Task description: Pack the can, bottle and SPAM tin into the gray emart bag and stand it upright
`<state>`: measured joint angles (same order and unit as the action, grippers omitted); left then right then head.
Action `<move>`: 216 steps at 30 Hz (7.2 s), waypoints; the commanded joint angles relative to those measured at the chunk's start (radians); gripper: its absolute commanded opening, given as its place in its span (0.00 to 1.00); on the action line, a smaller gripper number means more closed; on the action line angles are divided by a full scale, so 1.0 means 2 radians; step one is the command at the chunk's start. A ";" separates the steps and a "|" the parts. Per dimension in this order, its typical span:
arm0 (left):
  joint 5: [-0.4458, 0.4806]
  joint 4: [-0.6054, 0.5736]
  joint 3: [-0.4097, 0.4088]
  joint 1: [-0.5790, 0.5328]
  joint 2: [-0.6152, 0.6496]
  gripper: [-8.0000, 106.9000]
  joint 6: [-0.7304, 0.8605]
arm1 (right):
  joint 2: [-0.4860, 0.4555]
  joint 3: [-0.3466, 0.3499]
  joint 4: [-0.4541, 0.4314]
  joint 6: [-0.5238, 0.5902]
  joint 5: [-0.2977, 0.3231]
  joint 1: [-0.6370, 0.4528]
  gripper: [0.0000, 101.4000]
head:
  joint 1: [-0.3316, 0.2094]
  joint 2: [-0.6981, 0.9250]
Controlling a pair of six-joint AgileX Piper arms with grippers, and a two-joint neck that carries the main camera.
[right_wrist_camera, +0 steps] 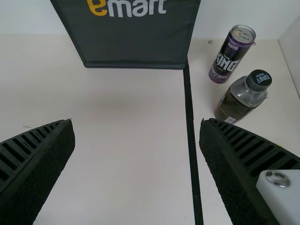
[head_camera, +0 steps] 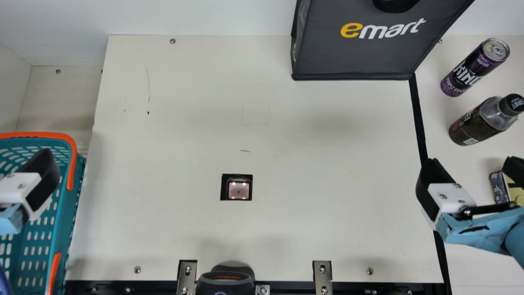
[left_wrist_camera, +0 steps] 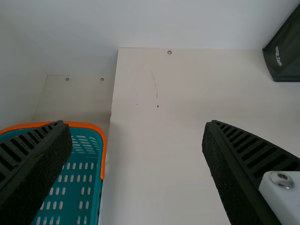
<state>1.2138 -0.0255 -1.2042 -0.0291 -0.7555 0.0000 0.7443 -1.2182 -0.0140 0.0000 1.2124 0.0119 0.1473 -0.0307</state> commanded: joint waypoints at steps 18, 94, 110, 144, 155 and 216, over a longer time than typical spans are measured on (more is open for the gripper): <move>0.000 0.000 0.000 0.000 0.000 0.85 0.000 | 0.000 0.000 0.000 0.000 0.000 0.000 0.94 | -0.161 -0.159; 0.000 0.000 0.000 0.000 0.000 0.85 0.000 | 0.115 -0.144 -0.011 0.095 0.004 0.006 0.94 | -0.161 -0.159; 0.000 0.000 0.000 0.000 0.000 0.85 0.000 | 0.198 -0.245 0.015 0.179 0.004 -0.004 0.94 | -0.161 -0.159; 0.000 0.000 0.000 0.000 0.000 0.85 0.000 | 0.398 -0.468 0.104 0.372 0.004 -0.030 0.94 | -0.161 -0.159; 0.000 0.000 0.000 0.000 0.000 0.85 0.000 | 0.454 -0.523 0.137 0.433 0.004 -0.032 0.94 | -0.161 -0.159; 0.000 0.000 0.000 0.000 0.000 0.85 0.000 | 0.592 -0.552 0.290 0.581 0.004 -0.041 0.00 | -0.161 -0.159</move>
<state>1.2138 -0.0255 -1.2042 -0.0291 -0.7555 0.0000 1.9319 -2.3213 0.5635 1.1634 1.2211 -0.0703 -0.1519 -0.3467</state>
